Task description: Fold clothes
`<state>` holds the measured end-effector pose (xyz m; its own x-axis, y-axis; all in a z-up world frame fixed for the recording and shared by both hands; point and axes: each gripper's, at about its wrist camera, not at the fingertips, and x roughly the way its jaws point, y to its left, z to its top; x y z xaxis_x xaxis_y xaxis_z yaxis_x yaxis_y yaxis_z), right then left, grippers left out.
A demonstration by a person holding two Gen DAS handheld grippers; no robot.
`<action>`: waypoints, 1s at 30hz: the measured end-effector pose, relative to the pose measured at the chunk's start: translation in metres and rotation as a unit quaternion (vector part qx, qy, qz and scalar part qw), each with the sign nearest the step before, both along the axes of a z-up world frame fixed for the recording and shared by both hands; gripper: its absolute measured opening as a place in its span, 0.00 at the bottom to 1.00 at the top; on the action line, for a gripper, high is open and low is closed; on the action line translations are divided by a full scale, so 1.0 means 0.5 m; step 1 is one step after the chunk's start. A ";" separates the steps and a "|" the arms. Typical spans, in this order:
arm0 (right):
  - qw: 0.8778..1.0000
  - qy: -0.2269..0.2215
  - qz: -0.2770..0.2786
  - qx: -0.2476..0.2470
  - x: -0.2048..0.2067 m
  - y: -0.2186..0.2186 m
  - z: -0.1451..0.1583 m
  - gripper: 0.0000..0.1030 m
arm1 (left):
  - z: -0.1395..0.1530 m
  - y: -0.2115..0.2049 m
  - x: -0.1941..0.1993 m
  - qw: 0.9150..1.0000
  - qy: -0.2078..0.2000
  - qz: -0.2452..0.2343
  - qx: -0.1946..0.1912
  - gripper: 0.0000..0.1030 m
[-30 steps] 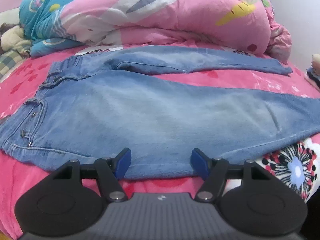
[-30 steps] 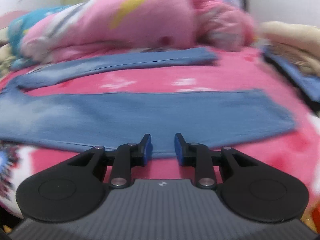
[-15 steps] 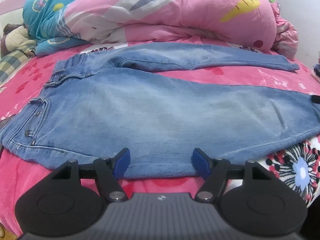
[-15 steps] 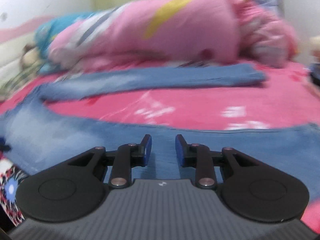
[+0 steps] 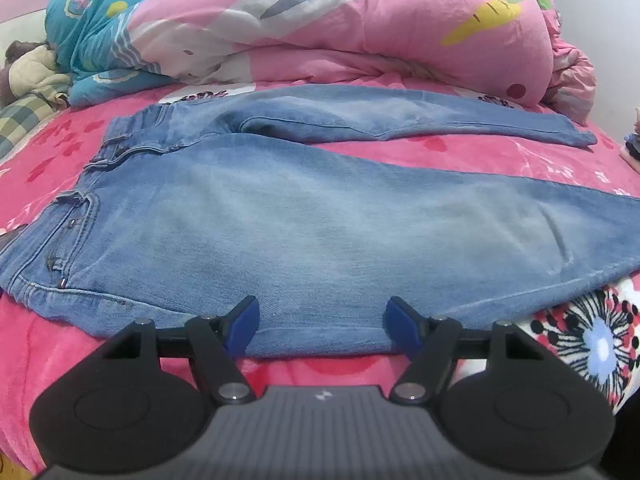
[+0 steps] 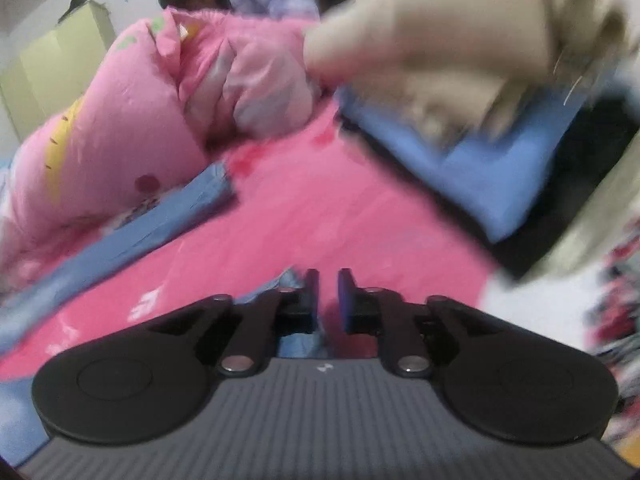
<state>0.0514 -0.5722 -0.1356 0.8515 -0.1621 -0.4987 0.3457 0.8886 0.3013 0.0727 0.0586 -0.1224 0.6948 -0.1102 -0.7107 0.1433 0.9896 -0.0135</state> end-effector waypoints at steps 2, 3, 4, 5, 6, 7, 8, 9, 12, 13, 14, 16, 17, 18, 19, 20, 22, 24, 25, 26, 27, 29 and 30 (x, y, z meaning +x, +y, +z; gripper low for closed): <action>0.999 -0.013 0.043 0.004 -0.024 0.052 0.010 0.20 | 0.003 -0.004 -0.002 1.000 0.000 0.003 0.004 0.70; 0.998 -0.012 0.067 -0.013 -0.033 0.089 0.010 0.27 | 0.004 -0.006 -0.003 1.000 0.000 0.005 0.006 0.70; 0.995 -0.007 0.089 -0.035 -0.042 0.127 0.005 0.35 | 0.006 -0.007 -0.004 1.000 0.000 0.006 0.007 0.70; 0.993 0.002 0.104 -0.055 -0.050 0.158 -0.006 0.40 | 0.007 -0.008 -0.005 1.000 0.000 0.008 0.007 0.70; 0.992 0.019 0.104 -0.068 -0.055 0.172 -0.021 0.48 | 0.008 -0.008 -0.006 1.000 0.001 0.009 0.007 0.70; 0.991 0.034 0.102 -0.080 -0.059 0.186 -0.036 0.48 | 0.010 -0.007 -0.006 1.000 0.002 0.010 0.006 0.70; 0.992 0.043 0.086 -0.081 -0.064 0.187 -0.046 0.48 | 0.012 -0.005 -0.005 1.000 0.005 0.012 0.004 0.70; 0.995 0.036 0.066 -0.073 -0.076 0.184 -0.046 0.47 | 0.014 -0.004 -0.004 1.000 0.007 0.013 0.002 0.70; 0.999 0.011 0.009 -0.030 -0.136 0.189 -0.007 0.49 | 0.028 0.004 -0.007 1.000 0.004 0.026 0.000 0.70; 1.000 -0.004 0.012 -0.021 -0.153 0.200 0.005 0.52 | 0.035 0.006 -0.012 1.000 -0.002 0.031 -0.001 0.70; 0.999 -0.013 0.021 -0.023 -0.169 0.218 0.016 0.54 | 0.043 0.007 -0.018 0.999 -0.006 0.034 -0.005 0.70; 0.998 -0.020 0.044 -0.050 -0.198 0.276 0.039 0.68 | 0.059 0.006 -0.033 0.999 -0.012 0.039 -0.017 0.70; 0.996 -0.023 0.057 -0.059 -0.209 0.304 0.049 0.73 | 0.067 0.002 -0.041 0.999 -0.012 0.039 -0.023 0.71; 0.995 -0.028 0.073 -0.060 -0.215 0.329 0.057 0.83 | 0.076 -0.004 -0.048 0.999 -0.012 0.036 -0.029 0.72; 0.994 -0.033 0.090 -0.051 -0.218 0.351 0.064 0.87 | 0.084 -0.010 -0.055 0.999 -0.011 0.034 -0.035 0.73; 0.993 -0.036 0.102 -0.037 -0.222 0.374 0.069 0.87 | 0.093 -0.016 -0.062 0.999 -0.010 0.031 -0.041 0.74; 0.992 -0.035 0.124 -0.010 -0.223 0.414 0.076 0.89 | 0.110 -0.031 -0.074 0.998 -0.006 0.027 -0.051 0.78; 0.990 -0.027 0.138 0.015 -0.216 0.449 0.076 0.93 | 0.126 -0.046 -0.084 0.998 -0.002 0.023 -0.061 0.82; 0.989 -0.023 0.145 0.024 -0.210 0.466 0.075 0.93 | 0.133 -0.053 -0.087 0.998 0.000 0.023 -0.065 0.86; 0.988 -0.018 0.153 0.025 -0.204 0.484 0.076 0.93 | 0.139 -0.059 -0.089 0.997 0.002 0.024 -0.068 0.87; 0.986 -0.013 0.162 0.026 -0.199 0.501 0.078 0.94 | 0.145 -0.065 -0.091 0.997 0.005 0.025 -0.071 0.88; 0.984 -0.003 0.178 0.024 -0.193 0.536 0.083 0.95 | 0.158 -0.077 -0.096 0.997 0.008 0.030 -0.071 0.95; 0.982 0.003 0.186 0.020 -0.191 0.554 0.085 0.97 | 0.162 -0.082 -0.099 0.997 0.008 0.031 -0.070 0.97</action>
<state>-0.0443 -0.2952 -0.0930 0.8456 0.1795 -0.5027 0.0009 0.9413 0.3376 0.0232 0.0175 -0.0411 0.6915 -0.1667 -0.7028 0.0806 0.9847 -0.1543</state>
